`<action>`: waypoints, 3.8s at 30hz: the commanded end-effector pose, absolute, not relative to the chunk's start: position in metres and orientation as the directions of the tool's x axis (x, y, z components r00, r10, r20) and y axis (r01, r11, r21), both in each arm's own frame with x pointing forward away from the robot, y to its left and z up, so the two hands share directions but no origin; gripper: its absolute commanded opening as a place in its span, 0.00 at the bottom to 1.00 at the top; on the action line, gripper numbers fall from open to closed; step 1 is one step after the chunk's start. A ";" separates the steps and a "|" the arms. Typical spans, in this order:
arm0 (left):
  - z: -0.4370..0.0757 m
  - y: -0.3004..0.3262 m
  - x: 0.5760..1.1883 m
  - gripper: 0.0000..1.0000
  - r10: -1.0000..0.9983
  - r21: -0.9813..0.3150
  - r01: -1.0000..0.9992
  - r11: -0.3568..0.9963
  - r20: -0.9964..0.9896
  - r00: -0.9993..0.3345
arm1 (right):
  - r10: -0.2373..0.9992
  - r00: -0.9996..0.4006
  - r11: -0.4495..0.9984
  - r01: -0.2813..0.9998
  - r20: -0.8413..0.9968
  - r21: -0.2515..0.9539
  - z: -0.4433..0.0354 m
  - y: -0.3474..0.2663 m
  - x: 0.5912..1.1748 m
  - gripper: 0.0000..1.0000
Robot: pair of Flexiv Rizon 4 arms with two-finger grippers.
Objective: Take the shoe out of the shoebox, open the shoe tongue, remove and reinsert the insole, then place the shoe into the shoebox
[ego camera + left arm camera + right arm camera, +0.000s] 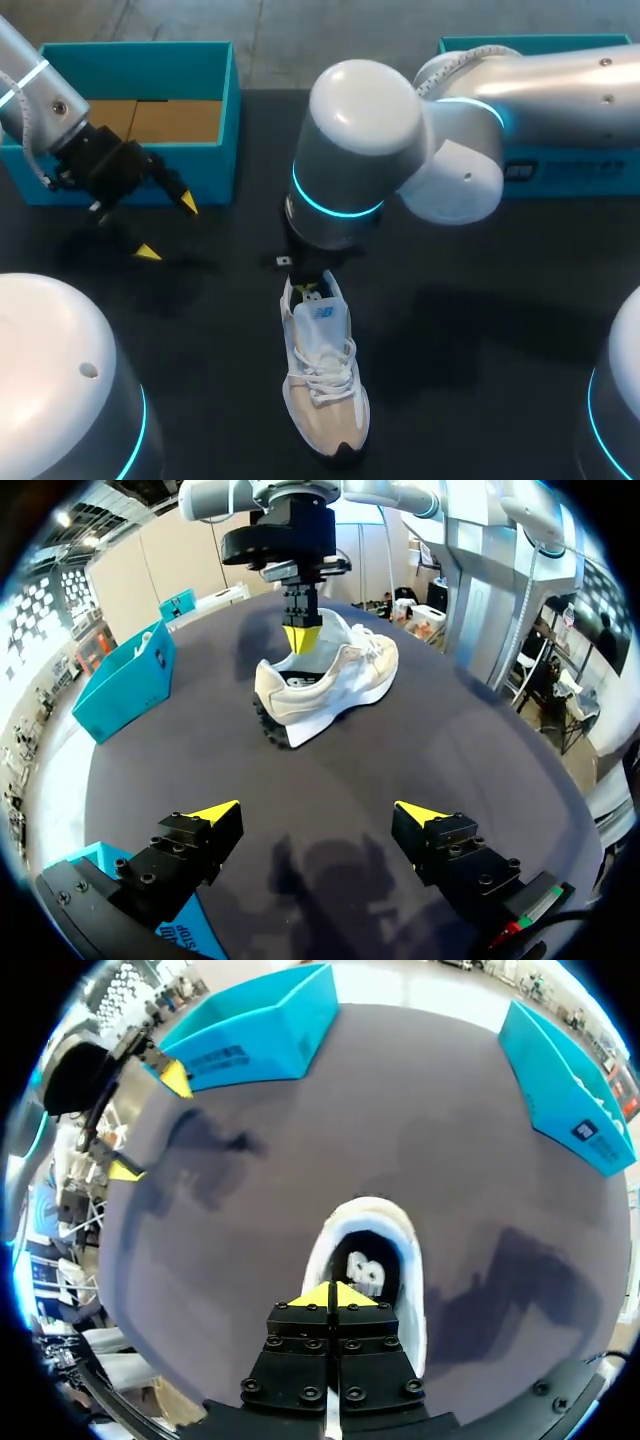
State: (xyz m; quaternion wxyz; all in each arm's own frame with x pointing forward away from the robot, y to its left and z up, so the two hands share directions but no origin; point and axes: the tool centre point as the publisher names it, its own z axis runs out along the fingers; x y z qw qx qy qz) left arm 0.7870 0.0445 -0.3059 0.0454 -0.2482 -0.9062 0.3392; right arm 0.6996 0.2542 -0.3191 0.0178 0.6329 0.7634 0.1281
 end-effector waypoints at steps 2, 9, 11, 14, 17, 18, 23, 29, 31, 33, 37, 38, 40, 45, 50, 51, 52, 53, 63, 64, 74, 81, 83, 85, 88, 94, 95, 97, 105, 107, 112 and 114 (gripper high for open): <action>-0.306 0.045 0.787 1.00 0.482 -0.635 0.420 0.648 -0.085 -0.872 | 0.979 -0.191 0.171 0.957 0.066 0.236 -0.323 0.260 0.701 0.00; -0.306 0.045 0.787 1.00 0.482 -0.635 0.420 0.648 -0.085 -0.872 | 0.986 -0.164 0.158 0.960 0.007 0.232 -0.335 0.250 0.713 0.00; -0.306 0.045 0.787 1.00 0.482 -0.635 0.420 0.648 -0.085 -0.872 | 0.987 -0.162 0.157 0.958 0.002 0.238 -0.337 0.249 0.715 0.00; -0.306 0.045 0.787 1.00 0.482 -0.635 0.420 0.648 -0.085 -0.872 | 0.989 -0.145 0.149 0.962 -0.036 0.228 -0.340 0.246 0.718 0.00; -0.306 0.045 0.787 1.00 0.482 -0.635 0.420 0.648 -0.085 -0.872 | 0.990 -0.135 0.143 0.964 -0.052 0.224 -0.344 0.243 0.721 0.00; -0.306 0.045 0.787 1.00 0.482 -0.635 0.420 0.648 -0.085 -0.872 | 0.989 -0.131 0.142 0.964 -0.061 0.225 -0.345 0.241 0.721 0.00; -0.306 0.045 0.787 1.00 0.482 -0.635 0.420 0.648 -0.085 -0.872 | 0.989 -0.126 0.140 0.967 -0.076 0.211 -0.351 0.237 0.726 0.00; -0.306 0.045 0.787 1.00 0.482 -0.635 0.420 0.648 -0.085 -0.872 | 0.989 -0.112 0.129 0.972 -0.094 0.198 -0.360 0.234 0.731 0.00; -0.306 0.045 0.787 1.00 0.482 -0.635 0.420 0.648 -0.085 -0.872 | 0.989 -0.105 0.124 0.974 -0.105 0.192 -0.362 0.233 0.733 0.00; -0.306 0.045 0.787 1.00 0.482 -0.635 0.420 0.648 -0.085 -0.872 | 0.988 -0.096 0.118 0.975 -0.122 0.188 -0.365 0.232 0.734 0.00; -0.306 0.045 0.787 1.00 0.482 -0.635 0.420 0.648 -0.085 -0.872 | 0.987 -0.099 0.121 0.975 -0.124 0.187 -0.368 0.230 0.737 0.00; -0.306 0.045 0.787 1.00 0.482 -0.635 0.420 0.648 -0.085 -0.872 | 0.987 -0.101 0.123 0.975 -0.124 0.187 -0.369 0.230 0.737 0.00; -0.306 0.045 0.787 1.00 0.482 -0.635 0.420 0.648 -0.085 -0.872 | 0.987 -0.104 0.126 0.974 -0.123 0.186 -0.372 0.231 0.737 0.00; -0.306 0.045 0.787 1.00 0.482 -0.635 0.420 0.648 -0.085 -0.872 | 0.987 -0.113 0.133 0.974 -0.118 0.185 -0.375 0.233 0.735 0.00; -0.306 0.045 0.787 1.00 0.482 -0.635 0.420 0.648 -0.085 -0.872 | 0.986 -0.116 0.137 0.972 -0.120 0.190 -0.365 0.237 0.727 0.00; -0.306 0.045 0.787 1.00 0.482 -0.635 0.420 0.648 -0.085 -0.872 | 0.985 -0.116 0.139 0.972 -0.124 0.192 -0.363 0.238 0.725 0.00; -0.306 0.045 0.787 1.00 0.482 -0.635 0.420 0.648 -0.085 -0.872 | 0.985 -0.116 0.139 0.971 -0.127 0.193 -0.362 0.239 0.723 0.00; -0.306 0.045 0.787 1.00 0.482 -0.635 0.420 0.648 -0.085 -0.872 | 0.985 -0.115 0.139 0.971 -0.132 0.192 -0.361 0.240 0.721 0.00; -0.306 0.045 0.787 1.00 0.482 -0.635 0.420 0.648 -0.085 -0.872 | 0.983 -0.113 0.137 0.976 -0.142 0.168 -0.378 0.240 0.723 0.00; -0.306 0.045 0.787 1.00 0.482 -0.635 0.420 0.648 -0.085 -0.872 | 0.983 -0.114 0.137 0.976 -0.141 0.167 -0.380 0.240 0.724 0.00; -0.306 0.045 0.787 1.00 0.482 -0.635 0.420 0.648 -0.085 -0.872 | 0.987 -0.111 0.127 0.982 -0.119 0.137 -0.402 0.241 0.729 0.00; -0.306 0.045 0.787 1.00 0.482 -0.635 0.420 0.648 -0.085 -0.872 | 0.988 -0.114 0.126 0.985 -0.100 0.115 -0.412 0.243 0.726 0.00; -0.306 0.045 0.787 1.00 0.482 -0.635 0.420 0.648 -0.085 -0.872 | 0.988 -0.114 0.126 0.983 -0.101 0.132 -0.405 0.244 0.723 0.00; -0.306 0.045 0.787 1.00 0.482 -0.635 0.420 0.648 -0.085 -0.872 | 0.987 -0.117 0.133 0.978 -0.107 0.161 -0.395 0.244 0.720 0.00; -0.306 0.045 0.787 1.00 0.482 -0.635 0.420 0.648 -0.085 -0.872 | 0.983 -0.126 0.151 0.969 -0.136 0.193 -0.379 0.247 0.717 0.00; -0.306 0.045 0.787 1.00 0.482 -0.635 0.420 0.648 -0.085 -0.872 | 0.968 -0.144 0.190 0.956 -0.204 0.225 -0.361 0.250 0.714 0.00; -0.306 0.045 0.787 1.00 0.482 -0.635 0.420 0.648 -0.085 -0.872 | 0.966 -0.147 0.195 0.954 -0.215 0.227 -0.361 0.250 0.714 0.00; -0.306 0.045 0.787 1.00 0.482 -0.635 0.420 0.648 -0.085 -0.872 | 0.960 -0.155 0.209 0.951 -0.234 0.227 -0.360 0.249 0.717 0.00; -0.306 0.045 0.787 1.00 0.482 -0.635 0.420 0.648 -0.085 -0.872 | 0.928 -0.168 0.238 0.954 -0.333 0.182 -0.368 0.245 0.727 0.00; -0.306 0.045 0.787 1.00 0.482 -0.635 0.420 0.648 -0.085 -0.872 | 0.923 -0.175 0.244 0.955 -0.343 0.170 -0.371 0.244 0.728 0.00; -0.306 0.045 0.787 1.00 0.482 -0.635 0.420 0.648 -0.085 -0.872 | 0.920 -0.180 0.243 0.959 -0.347 0.147 -0.381 0.241 0.729 0.00; -0.306 0.045 0.787 1.00 0.482 -0.635 0.420 0.648 -0.085 -0.872 | 0.922 -0.182 0.241 0.960 -0.341 0.140 -0.385 0.241 0.728 0.00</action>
